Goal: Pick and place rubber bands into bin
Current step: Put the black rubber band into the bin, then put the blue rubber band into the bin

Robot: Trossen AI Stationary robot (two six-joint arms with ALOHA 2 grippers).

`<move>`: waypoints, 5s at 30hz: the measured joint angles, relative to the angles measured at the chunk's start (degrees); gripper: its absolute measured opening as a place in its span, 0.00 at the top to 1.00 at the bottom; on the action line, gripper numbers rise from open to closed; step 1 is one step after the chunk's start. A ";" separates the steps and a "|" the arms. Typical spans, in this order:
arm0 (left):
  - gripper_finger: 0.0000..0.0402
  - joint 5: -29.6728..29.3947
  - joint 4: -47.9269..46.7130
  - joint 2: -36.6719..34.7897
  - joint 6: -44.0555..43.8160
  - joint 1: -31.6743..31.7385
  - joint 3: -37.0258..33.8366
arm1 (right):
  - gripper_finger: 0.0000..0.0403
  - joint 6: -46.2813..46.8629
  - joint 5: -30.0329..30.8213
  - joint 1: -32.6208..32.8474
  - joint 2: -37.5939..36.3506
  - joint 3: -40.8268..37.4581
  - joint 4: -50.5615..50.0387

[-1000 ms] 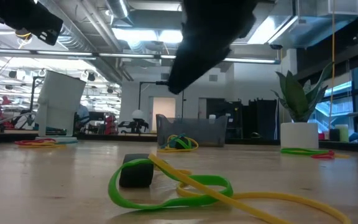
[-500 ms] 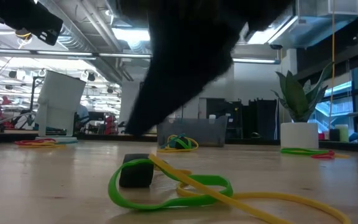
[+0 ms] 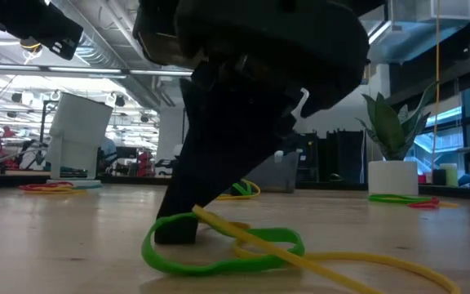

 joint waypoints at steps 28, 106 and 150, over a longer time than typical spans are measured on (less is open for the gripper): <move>0.99 -0.14 -0.03 0.00 -0.09 0.00 0.00 | 0.99 11.96 1.76 -1.49 -2.93 5.95 -15.14; 0.99 -17.97 30.44 36.76 -0.62 4.70 6.21 | 0.64 -24.14 -14.15 -55.80 -15.89 -7.65 -16.14; 0.99 -11.81 14.91 64.17 3.05 5.70 30.71 | 0.99 6.02 -2.63 -25.92 -82.14 -50.42 -10.00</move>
